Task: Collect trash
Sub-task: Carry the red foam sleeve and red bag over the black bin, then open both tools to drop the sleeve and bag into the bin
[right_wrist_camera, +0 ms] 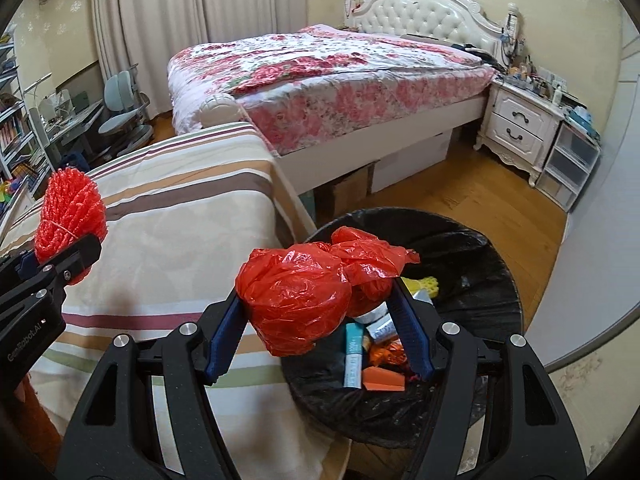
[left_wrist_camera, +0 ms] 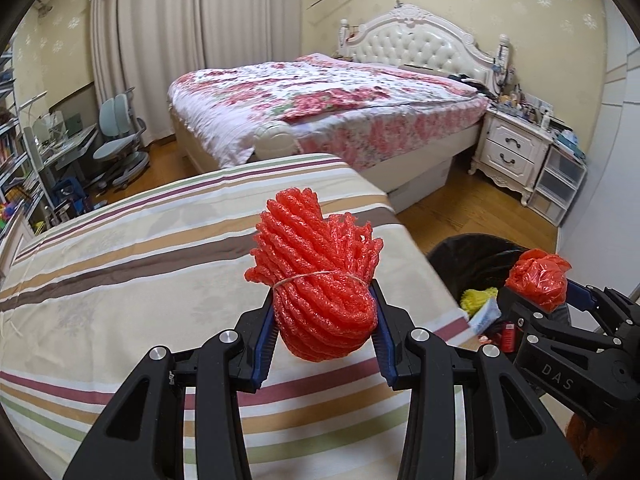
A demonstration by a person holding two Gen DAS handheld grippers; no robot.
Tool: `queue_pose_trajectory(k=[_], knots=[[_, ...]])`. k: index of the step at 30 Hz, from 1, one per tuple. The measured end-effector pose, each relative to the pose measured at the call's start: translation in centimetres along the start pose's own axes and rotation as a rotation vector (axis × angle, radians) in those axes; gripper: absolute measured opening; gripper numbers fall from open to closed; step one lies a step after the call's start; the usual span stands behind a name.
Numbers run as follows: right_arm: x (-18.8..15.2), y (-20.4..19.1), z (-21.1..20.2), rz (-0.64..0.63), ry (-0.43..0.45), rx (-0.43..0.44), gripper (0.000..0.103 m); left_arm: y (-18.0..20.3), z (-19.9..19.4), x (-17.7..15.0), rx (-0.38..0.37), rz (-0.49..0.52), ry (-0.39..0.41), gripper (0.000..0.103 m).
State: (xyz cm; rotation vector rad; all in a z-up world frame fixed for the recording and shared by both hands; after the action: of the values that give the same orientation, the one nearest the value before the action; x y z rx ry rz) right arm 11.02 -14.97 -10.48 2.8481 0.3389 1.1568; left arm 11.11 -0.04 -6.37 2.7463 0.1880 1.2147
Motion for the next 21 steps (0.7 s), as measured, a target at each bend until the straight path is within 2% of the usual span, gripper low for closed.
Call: queue_pose_trajectory(k=[11, 21], knots=[[-1.8, 6.3, 0.9, 0.080, -0.022, -0.077, 0.066, 7.2, 2.1, -0.8, -0.065, 0.088, -0.001, 0.042], [-2.6, 8.8, 2.4, 0.118, -0.043, -0.086, 0.067, 10.4, 4.0, -1.1, -0.073, 0.127, -0.011, 0.043]])
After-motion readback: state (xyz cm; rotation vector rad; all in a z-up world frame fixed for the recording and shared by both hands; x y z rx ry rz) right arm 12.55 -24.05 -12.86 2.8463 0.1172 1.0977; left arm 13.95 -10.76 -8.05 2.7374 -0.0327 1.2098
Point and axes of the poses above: each gripper's, at about its wrist camera, not at the fingertips, and z roughly the way its jaws point, y to its right, x to its top, the point moved 9 cm from there along z, roughly the way its jaws point, and after that the axes turned 14 degrees about -z, right-handed, at the moved point
